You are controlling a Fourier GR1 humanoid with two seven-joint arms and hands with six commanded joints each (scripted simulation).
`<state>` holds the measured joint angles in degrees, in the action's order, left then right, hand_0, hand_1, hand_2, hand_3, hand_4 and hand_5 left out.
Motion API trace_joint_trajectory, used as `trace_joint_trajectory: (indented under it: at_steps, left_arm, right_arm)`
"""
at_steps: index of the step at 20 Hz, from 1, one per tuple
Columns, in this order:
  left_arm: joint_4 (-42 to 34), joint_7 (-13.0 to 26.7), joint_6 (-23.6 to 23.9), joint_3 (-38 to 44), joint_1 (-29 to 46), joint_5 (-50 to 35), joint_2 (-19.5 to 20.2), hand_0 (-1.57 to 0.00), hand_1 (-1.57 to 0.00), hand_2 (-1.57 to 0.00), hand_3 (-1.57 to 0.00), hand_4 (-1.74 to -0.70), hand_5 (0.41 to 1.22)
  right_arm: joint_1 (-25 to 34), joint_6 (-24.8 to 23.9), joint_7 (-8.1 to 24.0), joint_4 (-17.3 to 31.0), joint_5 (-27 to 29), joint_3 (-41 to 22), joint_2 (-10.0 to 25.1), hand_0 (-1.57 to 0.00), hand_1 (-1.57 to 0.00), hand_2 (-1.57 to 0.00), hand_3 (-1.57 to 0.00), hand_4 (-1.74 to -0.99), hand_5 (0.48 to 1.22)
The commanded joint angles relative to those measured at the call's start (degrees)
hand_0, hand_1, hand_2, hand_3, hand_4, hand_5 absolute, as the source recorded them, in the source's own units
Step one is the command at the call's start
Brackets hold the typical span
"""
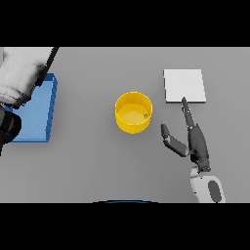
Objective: Pick up the red beaker and tilt it to pour out 1 green nut into yellow bowl. Pick up the yellow bowl and place it on the metallic measuring scale.
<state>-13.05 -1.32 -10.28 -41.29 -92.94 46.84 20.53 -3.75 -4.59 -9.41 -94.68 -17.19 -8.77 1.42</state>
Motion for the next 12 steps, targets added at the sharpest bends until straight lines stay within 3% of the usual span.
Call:
trace_joint_trajectory:
  at_steps: [1, 4, 7, 9, 12]
  left_arm:
    - [1.08, 1.59, 1.21, 2.36, 0.59, -2.61, 1.54, -1.57, -1.57, -1.57, -1.45, -1.74, 1.221]
    - [2.86, 3.66, 6.03, 8.56, 4.14, -10.84, 6.49, -1.57, -1.57, -1.57, -1.45, -1.74, 1.221]
    - [4.04, 7.21, 10.74, 12.71, 9.62, -17.71, 10.87, -1.57, -1.57, -1.57, -1.41, -1.74, 1.221]
    - [3.6, 9.98, 13.73, 16.1, 13.32, -23.11, 12.72, -1.57, -1.57, -1.57, -1.43, -1.74, 1.221]
    - [1.22, 10.67, 17.45, 20.03, 19.62, -30.48, 14.47, -1.57, -1.57, -1.57, -1.46, -1.74, 1.221]
  right_arm:
    - [0.16, 0.09, 0.49, 0.24, 0.22, 0.03, -0.19, 0.0, 0.0, 0.0, 0.0, -1.006, 0.669]
    - [1.24, 0.45, 1.0, 0.09, 1.72, 0.57, -0.5, 0.0, 0.0, 0.0, 0.0, -0.996, 0.664]
    - [0.87, 0.78, 0.52, 0.39, 1.06, 0.28, 0.33, 0.0, 0.0, 0.0, 0.0, -1.034, 0.655]
    - [0.95, 0.35, 0.92, 0.23, 0.42, -0.16, -0.06, 0.0, 0.0, 0.0, 0.0, -1.05, 0.653]
    - [0.72, -0.22, 1.14, 0.39, -0.63, -0.4, 0.09, 0.0, 0.0, 0.0, 0.0, -1.048, 0.652]
